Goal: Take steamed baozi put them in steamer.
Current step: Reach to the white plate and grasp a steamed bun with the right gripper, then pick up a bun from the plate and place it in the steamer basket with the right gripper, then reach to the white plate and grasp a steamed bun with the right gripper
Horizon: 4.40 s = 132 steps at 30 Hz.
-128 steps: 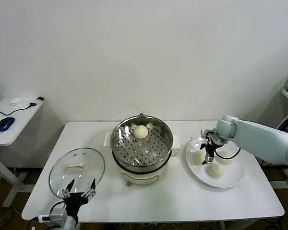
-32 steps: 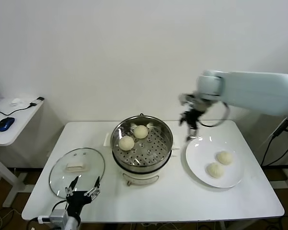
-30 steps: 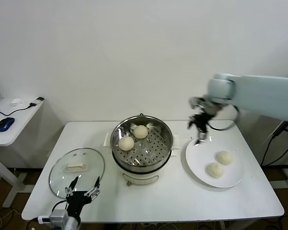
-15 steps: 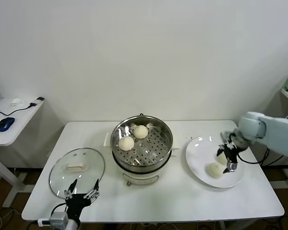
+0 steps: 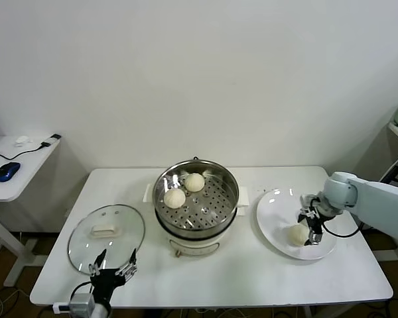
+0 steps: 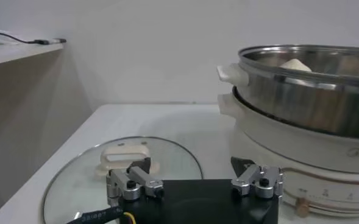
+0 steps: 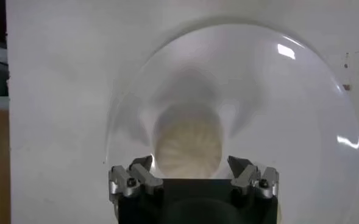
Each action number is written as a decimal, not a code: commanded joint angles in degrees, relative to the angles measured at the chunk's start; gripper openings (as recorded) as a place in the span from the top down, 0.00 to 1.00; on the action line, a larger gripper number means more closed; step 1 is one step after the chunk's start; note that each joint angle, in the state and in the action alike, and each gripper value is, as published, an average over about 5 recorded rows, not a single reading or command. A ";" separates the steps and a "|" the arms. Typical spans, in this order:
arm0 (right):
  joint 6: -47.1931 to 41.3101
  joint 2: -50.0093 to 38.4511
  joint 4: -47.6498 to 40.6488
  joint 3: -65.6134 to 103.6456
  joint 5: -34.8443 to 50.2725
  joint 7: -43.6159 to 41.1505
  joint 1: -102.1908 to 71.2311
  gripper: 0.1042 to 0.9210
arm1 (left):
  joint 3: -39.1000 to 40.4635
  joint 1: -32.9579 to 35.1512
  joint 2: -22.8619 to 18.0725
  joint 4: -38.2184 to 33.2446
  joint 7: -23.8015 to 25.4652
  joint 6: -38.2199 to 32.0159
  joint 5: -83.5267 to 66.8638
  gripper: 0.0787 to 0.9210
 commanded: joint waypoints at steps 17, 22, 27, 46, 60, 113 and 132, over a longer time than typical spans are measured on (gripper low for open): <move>4.54 3.10 -0.09 -7.00 4.48 -7.14 19.26 0.34 | 0.47 -0.03 0.06 -1.02 0.02 0.43 -0.09 0.12; 14.83 13.60 -1.75 -16.57 11.41 -10.60 38.83 0.34 | 0.68 -0.11 0.21 -1.44 0.00 0.61 0.02 0.12; 27.59 25.80 0.61 -17.03 14.69 -12.87 48.92 0.34 | 0.58 -0.19 0.45 -1.35 0.00 0.58 0.02 0.12; 49.39 42.02 4.72 -11.71 -10.45 -7.77 24.61 0.34 | 0.15 -0.03 0.71 -1.36 -0.14 0.29 -0.27 0.12; 49.60 44.25 -2.25 -10.61 -12.64 -6.95 17.93 0.34 | -0.15 -0.17 0.78 -0.80 -0.33 0.22 -0.90 0.12; 10.08 0.25 -14.83 -3.02 -2.87 -7.39 2.92 0.12 | -0.37 1.06 -0.71 -1.40 0.14 0.23 0.67 0.12; 10.75 7.50 -23.85 10.80 -6.27 -2.60 -6.14 0.12 | -0.49 1.22 -0.59 -0.74 -0.15 0.08 1.22 0.12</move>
